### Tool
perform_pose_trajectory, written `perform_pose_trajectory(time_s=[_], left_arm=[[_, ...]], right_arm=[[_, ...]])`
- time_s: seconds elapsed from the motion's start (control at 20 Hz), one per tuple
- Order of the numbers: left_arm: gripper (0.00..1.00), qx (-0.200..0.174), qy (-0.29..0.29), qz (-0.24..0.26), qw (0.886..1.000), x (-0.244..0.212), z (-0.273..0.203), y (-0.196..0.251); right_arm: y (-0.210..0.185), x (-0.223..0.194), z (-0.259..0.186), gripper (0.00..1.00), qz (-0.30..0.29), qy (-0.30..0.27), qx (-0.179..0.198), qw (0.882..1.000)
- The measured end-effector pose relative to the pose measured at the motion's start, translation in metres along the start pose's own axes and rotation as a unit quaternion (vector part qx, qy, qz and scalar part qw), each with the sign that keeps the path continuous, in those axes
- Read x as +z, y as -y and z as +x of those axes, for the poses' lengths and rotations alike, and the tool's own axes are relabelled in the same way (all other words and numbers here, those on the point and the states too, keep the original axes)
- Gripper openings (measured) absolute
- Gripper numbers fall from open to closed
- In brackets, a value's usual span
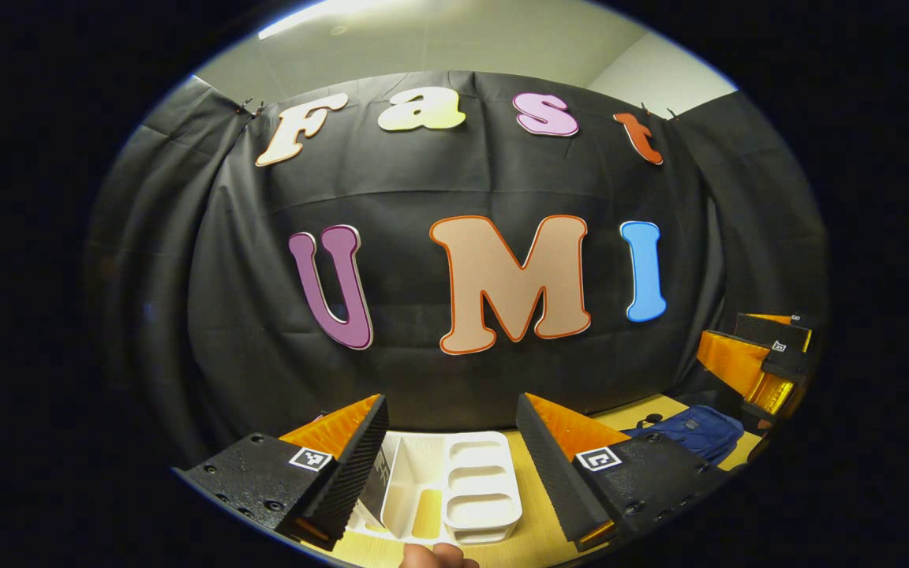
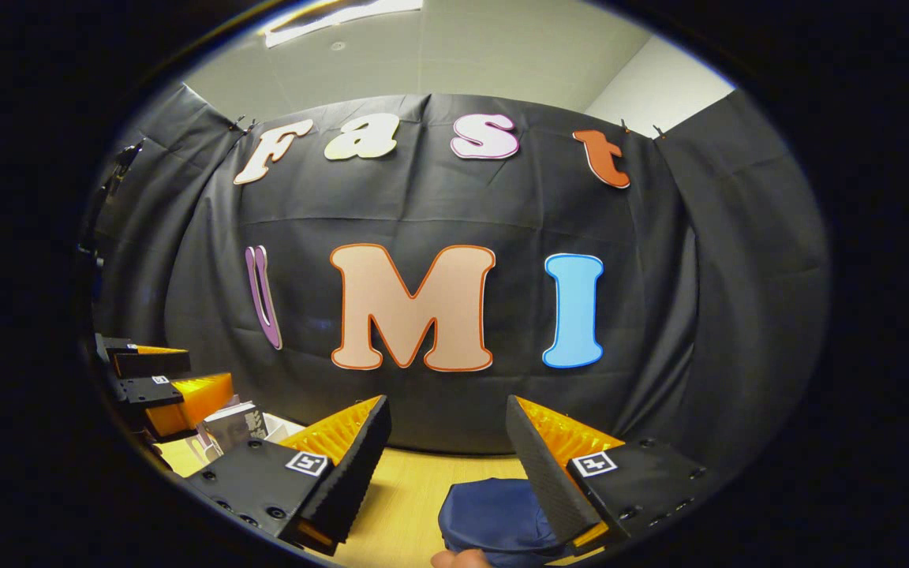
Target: Open the schoolbag, grab two books from the bookshelf and put them into the schoolbag.
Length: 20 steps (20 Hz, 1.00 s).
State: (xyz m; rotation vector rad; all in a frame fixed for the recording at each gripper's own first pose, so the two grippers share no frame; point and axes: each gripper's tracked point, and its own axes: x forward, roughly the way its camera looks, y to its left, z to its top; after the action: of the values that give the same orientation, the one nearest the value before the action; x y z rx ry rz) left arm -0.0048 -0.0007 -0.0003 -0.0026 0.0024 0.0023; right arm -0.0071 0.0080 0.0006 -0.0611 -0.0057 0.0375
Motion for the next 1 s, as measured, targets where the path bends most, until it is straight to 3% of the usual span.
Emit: perform_pose_trajectory(time_s=[0.2, 0.25, 0.35, 0.45, 0.5, 0.6, 0.8, 0.85, 0.9, 0.95, 1.0], left_arm=[[0.96, 0.000, -0.010, -0.004, 1.000, -0.006, -0.001, -0.002], [0.95, 0.002, -0.012, -0.004, 1.000, -0.007, -0.001, -0.005], [0.96, 0.011, -0.012, -0.002, 1.000, -0.008, -0.001, -0.011], [0.95, 0.021, -0.016, -0.003, 1.000, -0.011, -0.001, -0.018], [0.95, 0.021, -0.020, -0.004, 1.000, -0.013, -0.001, -0.020], [0.95, 0.026, -0.028, -0.007, 0.999, -0.018, -0.004, -0.025], [0.96, 0.042, -0.042, -0.016, 0.998, -0.027, -0.008, -0.036], [0.96, 0.046, -0.045, -0.017, 0.998, -0.028, -0.010, -0.038], [0.96, 0.051, -0.046, -0.016, 0.997, -0.028, -0.012, -0.041], [0.96, 0.056, -0.044, -0.013, 0.997, -0.026, -0.013, -0.044], [0.95, 0.059, -0.041, -0.010, 0.997, -0.025, -0.014, -0.045]], right_arm=[[0.011, -0.024, 0.004, 0.92, -0.121, -0.011, 0.015, 0.992], [0.015, -0.034, 0.003, 0.98, -0.162, -0.015, 0.022, 0.986], [0.022, -0.057, -0.001, 0.98, -0.241, -0.024, 0.044, 0.969], [0.025, -0.091, -0.005, 0.97, -0.306, -0.047, 0.069, 0.948], [0.027, -0.110, -0.004, 0.89, -0.335, -0.063, 0.082, 0.937], [0.032, -0.142, -0.007, 1.00, -0.402, -0.084, 0.104, 0.906], [0.048, -0.199, -0.010, 0.97, -0.506, -0.124, 0.144, 0.841], [0.051, -0.213, -0.010, 0.98, -0.518, -0.136, 0.156, 0.830], [0.052, -0.226, -0.005, 0.87, -0.523, -0.145, 0.168, 0.823], [0.056, -0.245, -0.005, 0.87, -0.525, -0.165, 0.180, 0.815], [0.061, -0.267, -0.008, 1.00, -0.528, -0.183, 0.187, 0.808]])
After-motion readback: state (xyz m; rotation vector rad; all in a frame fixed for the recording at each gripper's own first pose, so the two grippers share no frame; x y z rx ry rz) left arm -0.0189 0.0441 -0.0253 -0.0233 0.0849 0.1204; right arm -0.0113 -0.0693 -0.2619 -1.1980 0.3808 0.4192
